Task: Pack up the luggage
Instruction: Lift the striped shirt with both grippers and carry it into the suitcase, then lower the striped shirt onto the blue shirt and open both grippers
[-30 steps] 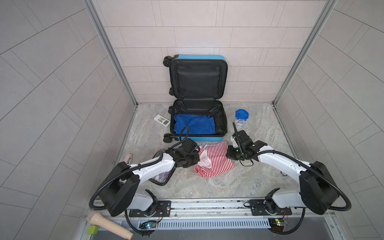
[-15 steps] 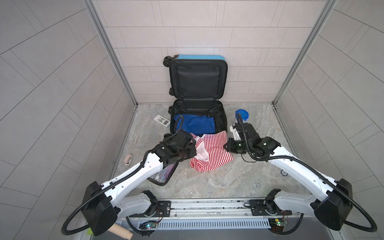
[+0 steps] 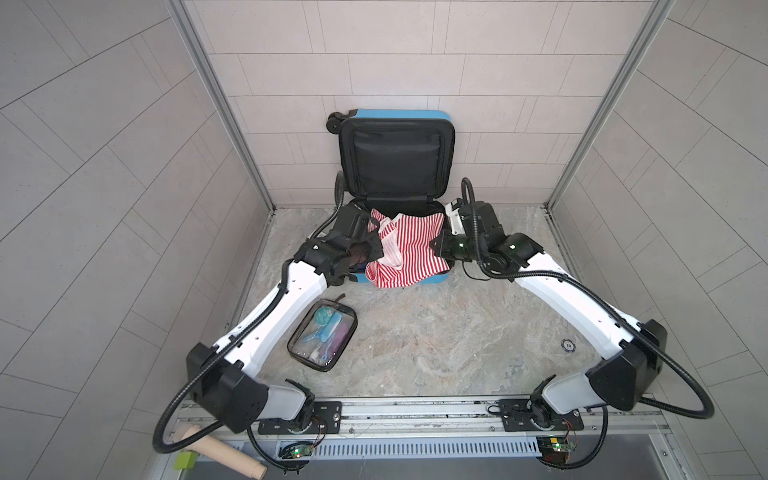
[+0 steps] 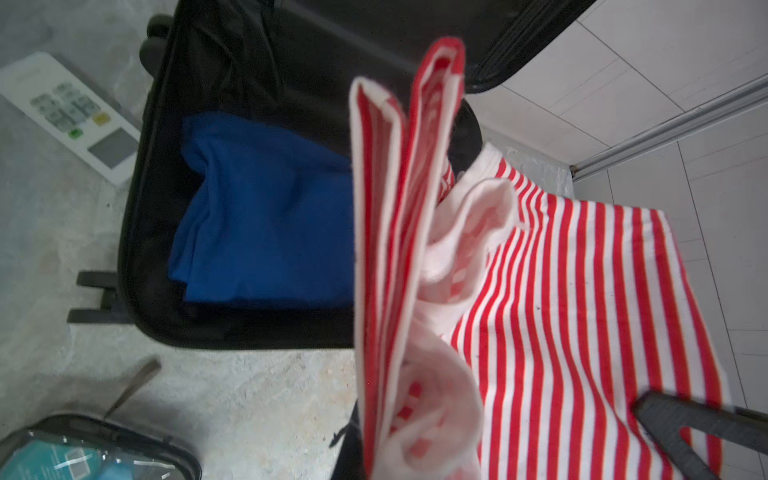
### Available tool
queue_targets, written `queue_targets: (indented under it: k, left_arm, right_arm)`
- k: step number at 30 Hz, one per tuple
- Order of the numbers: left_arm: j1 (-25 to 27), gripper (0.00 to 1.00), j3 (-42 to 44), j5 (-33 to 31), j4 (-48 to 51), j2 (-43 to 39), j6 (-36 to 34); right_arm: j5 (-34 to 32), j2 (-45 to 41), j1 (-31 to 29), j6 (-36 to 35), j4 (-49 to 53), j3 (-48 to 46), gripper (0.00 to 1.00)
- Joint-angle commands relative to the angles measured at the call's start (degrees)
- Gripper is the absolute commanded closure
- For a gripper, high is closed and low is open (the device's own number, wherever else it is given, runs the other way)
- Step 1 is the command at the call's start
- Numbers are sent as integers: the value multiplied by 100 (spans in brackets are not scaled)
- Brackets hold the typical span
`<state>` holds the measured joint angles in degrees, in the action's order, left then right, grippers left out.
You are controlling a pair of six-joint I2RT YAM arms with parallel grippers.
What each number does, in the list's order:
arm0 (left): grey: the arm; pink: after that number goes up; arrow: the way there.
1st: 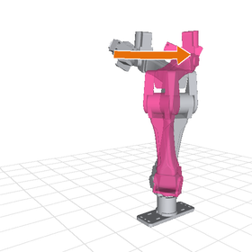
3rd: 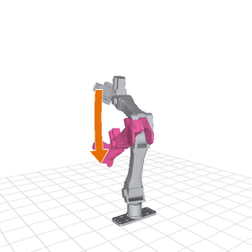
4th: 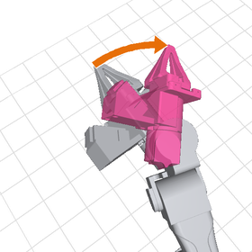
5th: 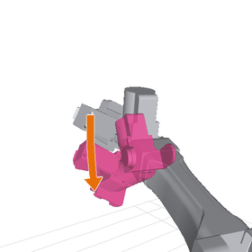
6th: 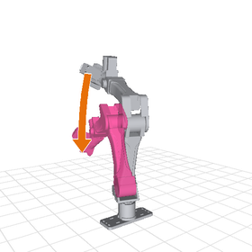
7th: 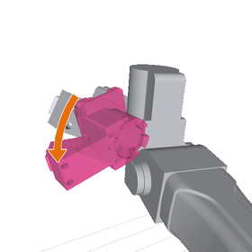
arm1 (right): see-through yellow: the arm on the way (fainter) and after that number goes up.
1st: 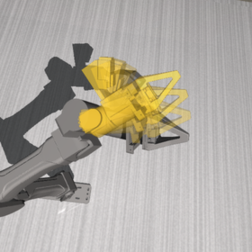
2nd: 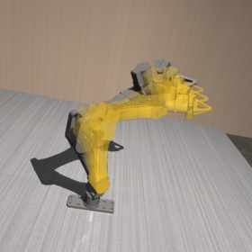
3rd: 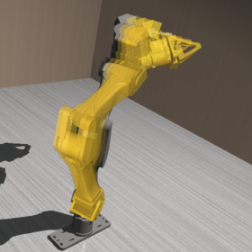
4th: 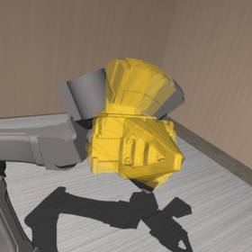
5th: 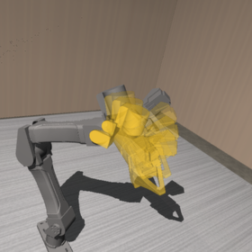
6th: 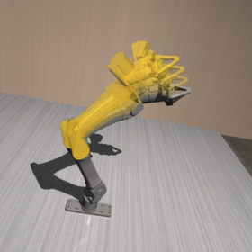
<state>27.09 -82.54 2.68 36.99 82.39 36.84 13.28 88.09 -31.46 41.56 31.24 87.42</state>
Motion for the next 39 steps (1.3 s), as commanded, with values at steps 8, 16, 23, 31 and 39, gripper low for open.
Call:
queue_targets:
  k: [8,16,23,31,39]
  left_arm:
    - [-813,100,-1540,265,230,1797,-1027]
    - [-1186,100,-2210,435,262,2902,-1130]
    - [-1293,100,-2509,397,287,3505,-1170]
    - [-1330,100,-2512,423,322,3955,-1163]
    - [-1404,100,-2549,444,394,4198,-1117]
  right_arm:
    - [52,2187,499,-296,432,1943,100]
    - [137,3434,631,-456,858,3146,100]
    - [27,3853,721,-434,938,3297,100]
    - [-14,4167,808,-473,954,3246,100]
    - [30,4286,900,-533,1011,3108,94]
